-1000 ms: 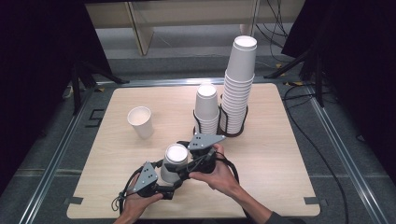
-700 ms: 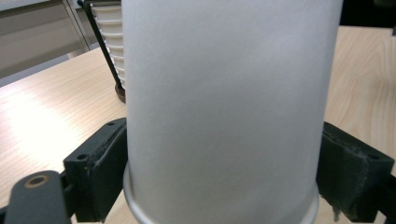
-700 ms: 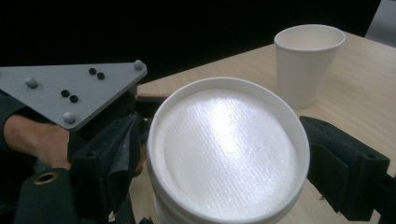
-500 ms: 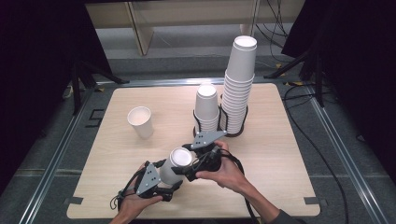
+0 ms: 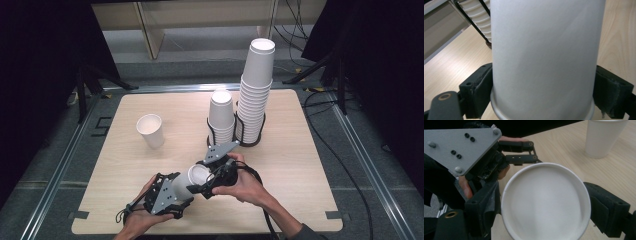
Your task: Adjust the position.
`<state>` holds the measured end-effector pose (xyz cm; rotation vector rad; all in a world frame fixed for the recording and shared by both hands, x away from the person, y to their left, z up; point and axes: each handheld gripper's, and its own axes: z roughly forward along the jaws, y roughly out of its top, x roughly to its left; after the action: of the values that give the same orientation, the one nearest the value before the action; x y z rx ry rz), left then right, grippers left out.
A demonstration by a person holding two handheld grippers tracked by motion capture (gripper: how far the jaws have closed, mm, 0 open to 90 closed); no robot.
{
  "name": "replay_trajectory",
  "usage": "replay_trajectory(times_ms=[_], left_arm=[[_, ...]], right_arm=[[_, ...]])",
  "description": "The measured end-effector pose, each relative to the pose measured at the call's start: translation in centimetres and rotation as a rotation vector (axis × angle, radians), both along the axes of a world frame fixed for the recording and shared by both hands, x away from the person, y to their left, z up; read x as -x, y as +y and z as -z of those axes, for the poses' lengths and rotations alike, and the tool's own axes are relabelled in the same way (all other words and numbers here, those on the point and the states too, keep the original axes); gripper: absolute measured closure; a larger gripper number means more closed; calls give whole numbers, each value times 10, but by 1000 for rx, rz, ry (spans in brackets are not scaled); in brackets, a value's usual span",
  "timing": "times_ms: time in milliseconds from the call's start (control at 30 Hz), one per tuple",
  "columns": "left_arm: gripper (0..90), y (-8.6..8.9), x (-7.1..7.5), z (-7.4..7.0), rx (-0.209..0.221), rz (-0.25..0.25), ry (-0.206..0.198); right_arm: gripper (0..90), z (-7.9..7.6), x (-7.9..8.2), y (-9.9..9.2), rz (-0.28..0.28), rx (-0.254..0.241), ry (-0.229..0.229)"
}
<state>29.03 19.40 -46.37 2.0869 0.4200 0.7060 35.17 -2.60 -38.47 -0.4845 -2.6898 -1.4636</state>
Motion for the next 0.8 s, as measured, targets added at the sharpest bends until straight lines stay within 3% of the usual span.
replay_trajectory(times_ms=[33,67,333,367,433,467,700,733,800], left_arm=[[133,-1,1,0,-4,4,1],[133,-1,2,-1,-26,8,6],[127,-3,2,0,-1,18,-8],[116,-2,2,0,2,13,-6],[80,-1,1,0,49,13,-1],[62,-1,0,2,103,17,-1],[24,4,2,0,236,17,-32],[21,4,2,0,256,19,-36],[19,6,3,-2,274,16,-47]], right_arm=[[183,1,-2,1,-16,-2,-37],[190,1,-2,1,-20,-3,-36],[217,4,-1,2,-28,27,-15],[221,4,-2,2,-33,20,-30],[229,2,-3,1,-29,8,-26],[233,1,-3,0,-24,-4,-23],[241,-6,-9,-10,0,-97,32],[242,-8,-7,-11,15,-104,70],[243,-9,-8,-13,14,-133,87]])
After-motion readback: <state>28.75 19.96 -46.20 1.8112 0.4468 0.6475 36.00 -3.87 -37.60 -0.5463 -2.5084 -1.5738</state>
